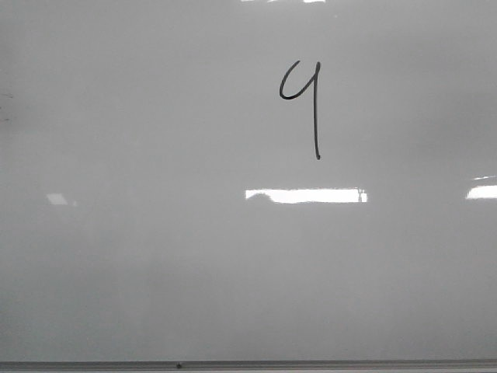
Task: Write number 9 on whiteboard
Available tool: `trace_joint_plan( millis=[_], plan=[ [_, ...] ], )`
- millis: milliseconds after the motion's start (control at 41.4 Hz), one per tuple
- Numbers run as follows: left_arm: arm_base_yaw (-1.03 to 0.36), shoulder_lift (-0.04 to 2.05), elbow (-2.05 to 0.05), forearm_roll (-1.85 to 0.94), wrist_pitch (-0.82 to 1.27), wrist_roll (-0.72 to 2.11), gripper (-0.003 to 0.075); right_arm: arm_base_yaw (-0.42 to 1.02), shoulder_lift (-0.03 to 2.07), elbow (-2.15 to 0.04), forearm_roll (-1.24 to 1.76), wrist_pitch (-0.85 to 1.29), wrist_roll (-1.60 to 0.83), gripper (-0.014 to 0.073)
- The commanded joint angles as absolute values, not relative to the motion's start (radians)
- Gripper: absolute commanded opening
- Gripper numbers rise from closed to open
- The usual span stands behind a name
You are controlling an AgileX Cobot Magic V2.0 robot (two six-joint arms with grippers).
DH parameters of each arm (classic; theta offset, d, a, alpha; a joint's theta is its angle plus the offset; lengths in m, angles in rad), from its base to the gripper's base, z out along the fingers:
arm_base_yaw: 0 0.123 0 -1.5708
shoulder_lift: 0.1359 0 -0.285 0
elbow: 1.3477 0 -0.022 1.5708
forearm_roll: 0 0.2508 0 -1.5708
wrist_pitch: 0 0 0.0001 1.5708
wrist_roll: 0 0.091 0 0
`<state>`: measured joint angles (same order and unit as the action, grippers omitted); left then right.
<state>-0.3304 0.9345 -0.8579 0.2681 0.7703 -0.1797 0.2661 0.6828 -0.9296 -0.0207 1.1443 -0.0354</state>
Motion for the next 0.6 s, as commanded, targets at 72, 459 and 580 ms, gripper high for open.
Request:
trace_joint_plan(
  millis=[72, 459, 580],
  plan=[
    [-0.503, 0.768, -0.890, 0.241, 0.836, -0.137, 0.0314, 0.261, 0.583, -0.937, -0.037, 1.107, -0.019, 0.0643],
    [-0.576, 0.717, -0.890, 0.237, 0.833, -0.137, 0.0256, 0.261, 0.533, -0.920, -0.037, 1.107, -0.019, 0.0534],
    [-0.576, 0.717, -0.890, 0.235, 0.831, -0.137, 0.0155, 0.261, 0.533, -0.920, -0.037, 1.107, -0.019, 0.0305]
  ],
)
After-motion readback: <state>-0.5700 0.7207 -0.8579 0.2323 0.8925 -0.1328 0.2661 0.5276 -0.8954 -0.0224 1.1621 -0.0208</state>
